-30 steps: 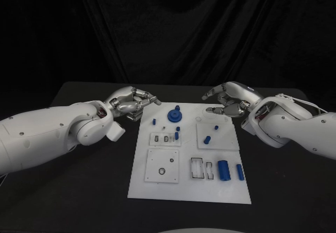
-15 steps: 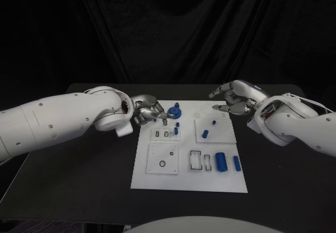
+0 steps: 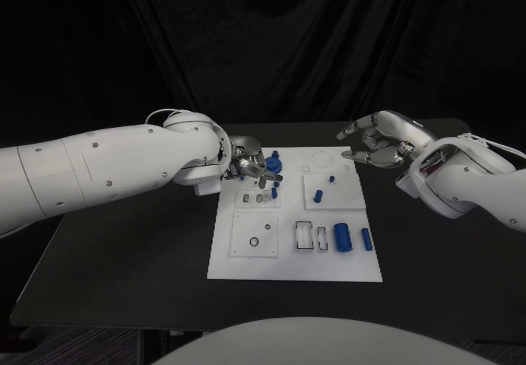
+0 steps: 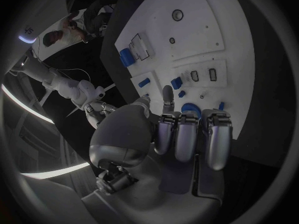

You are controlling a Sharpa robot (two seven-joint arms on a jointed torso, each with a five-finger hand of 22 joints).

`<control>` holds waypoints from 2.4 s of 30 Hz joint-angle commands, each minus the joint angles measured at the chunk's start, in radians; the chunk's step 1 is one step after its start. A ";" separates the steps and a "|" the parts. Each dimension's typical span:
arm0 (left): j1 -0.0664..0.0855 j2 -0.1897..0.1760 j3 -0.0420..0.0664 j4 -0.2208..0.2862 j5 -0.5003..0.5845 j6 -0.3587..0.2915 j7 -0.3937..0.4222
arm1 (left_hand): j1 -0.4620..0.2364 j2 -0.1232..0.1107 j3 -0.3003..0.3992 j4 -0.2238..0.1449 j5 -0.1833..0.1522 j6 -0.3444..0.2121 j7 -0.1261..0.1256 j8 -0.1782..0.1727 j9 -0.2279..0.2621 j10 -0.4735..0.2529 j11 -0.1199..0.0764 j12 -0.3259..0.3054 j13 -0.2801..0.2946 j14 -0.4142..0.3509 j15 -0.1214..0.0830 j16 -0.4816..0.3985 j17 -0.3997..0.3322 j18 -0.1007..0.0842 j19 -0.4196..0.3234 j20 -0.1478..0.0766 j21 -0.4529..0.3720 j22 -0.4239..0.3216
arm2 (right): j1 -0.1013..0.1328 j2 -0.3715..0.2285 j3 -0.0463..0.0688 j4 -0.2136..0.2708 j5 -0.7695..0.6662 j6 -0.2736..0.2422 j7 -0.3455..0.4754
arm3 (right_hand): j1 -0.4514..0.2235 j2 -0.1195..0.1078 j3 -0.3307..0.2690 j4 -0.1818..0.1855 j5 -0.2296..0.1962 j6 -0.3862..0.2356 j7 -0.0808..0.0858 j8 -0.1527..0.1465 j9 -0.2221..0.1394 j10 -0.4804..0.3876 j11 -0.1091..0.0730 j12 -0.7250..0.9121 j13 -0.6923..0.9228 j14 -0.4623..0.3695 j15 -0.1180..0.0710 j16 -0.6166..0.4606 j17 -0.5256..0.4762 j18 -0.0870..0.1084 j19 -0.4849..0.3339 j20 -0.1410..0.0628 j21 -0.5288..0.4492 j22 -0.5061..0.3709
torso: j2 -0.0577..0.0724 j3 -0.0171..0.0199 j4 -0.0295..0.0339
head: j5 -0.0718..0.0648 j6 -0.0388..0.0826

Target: Assemble the parts on the task board

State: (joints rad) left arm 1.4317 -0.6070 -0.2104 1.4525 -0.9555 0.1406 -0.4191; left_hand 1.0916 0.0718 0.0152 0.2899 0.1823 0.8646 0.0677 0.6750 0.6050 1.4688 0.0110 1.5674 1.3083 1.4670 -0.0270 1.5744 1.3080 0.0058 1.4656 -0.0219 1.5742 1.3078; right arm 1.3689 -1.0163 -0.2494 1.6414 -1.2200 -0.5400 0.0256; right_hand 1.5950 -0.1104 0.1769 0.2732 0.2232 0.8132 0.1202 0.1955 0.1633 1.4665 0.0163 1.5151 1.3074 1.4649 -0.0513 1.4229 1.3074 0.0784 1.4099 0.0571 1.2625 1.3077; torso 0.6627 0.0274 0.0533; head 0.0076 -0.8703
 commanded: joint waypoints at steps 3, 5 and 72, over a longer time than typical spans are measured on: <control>0.002 0.024 0.001 -0.012 -0.032 0.056 -0.113 | -0.002 0.004 -0.013 0.000 0.000 -0.007 -0.006 0.001 0.019 0.102 -0.009 0.003 0.263 0.104 -0.008 -0.004 0.263 -0.006 0.105 -0.011 -0.003 0.263 | -0.003 -0.002 0.001 0.003 0.000 -0.009 -0.014 | 0.004 0.003 0.001 0.006 0.008 0.005 0.001 0.004 -0.001 0.016 0.007 0.001 0.185 0.045 0.008 0.006 0.098 -0.003 0.000 0.008 -0.001 0.103 | -0.004 0.0091 -0.0044 | 0.013 -0.002; 0.002 0.035 0.001 -0.020 -0.033 0.067 -0.139 | -0.003 0.004 -0.014 0.000 0.001 -0.008 -0.006 -0.001 0.021 0.102 -0.009 0.003 0.263 0.104 -0.008 -0.004 0.263 -0.006 0.105 -0.012 -0.003 0.263 | -0.003 -0.001 0.001 0.003 -0.001 -0.006 -0.016 | 0.004 0.003 0.001 0.006 0.008 0.005 0.002 0.004 -0.001 0.016 0.007 0.001 0.185 0.045 0.008 0.006 0.098 -0.002 0.000 0.008 -0.001 0.103 | -0.005 0.0068 -0.0053 | 0.019 -0.002; -0.067 0.193 -0.001 -0.230 -0.033 0.068 -0.104 | 0.057 0.023 0.007 -0.020 0.072 0.009 -0.009 -0.107 0.061 0.102 -0.016 0.003 0.263 0.104 -0.019 -0.004 0.263 -0.006 0.105 -0.025 -0.003 0.263 | -0.020 0.021 0.001 -0.017 -0.037 0.021 -0.030 | -0.002 0.003 0.000 0.010 0.017 0.010 0.008 0.006 -0.005 0.008 0.014 -0.005 0.178 0.045 0.013 0.003 0.095 0.000 -0.004 0.011 -0.011 0.099 | -0.011 0.0061 -0.0024 | 0.007 -0.002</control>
State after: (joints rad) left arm 1.3665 -0.4174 -0.2117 1.2236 -0.9874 0.2046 -0.5536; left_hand 1.1368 0.0926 0.0172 0.2715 0.2502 0.8702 0.0588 0.5709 0.6643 1.4653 0.0007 1.5673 1.3080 1.4669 -0.0412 1.5750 1.3076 0.0061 1.4693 -0.0395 1.5742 1.3076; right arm 1.3514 -0.9958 -0.2492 1.6253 -1.2491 -0.5250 0.0148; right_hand 1.5949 -0.1105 0.1769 0.2787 0.2362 0.8201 0.1272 0.1955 0.1598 1.4658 0.0225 1.5150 1.3079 1.4640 -0.0453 1.4228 1.3074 0.0784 1.4062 0.0608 1.2586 1.3073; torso 0.6521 0.0335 0.0500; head 0.0157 -0.8728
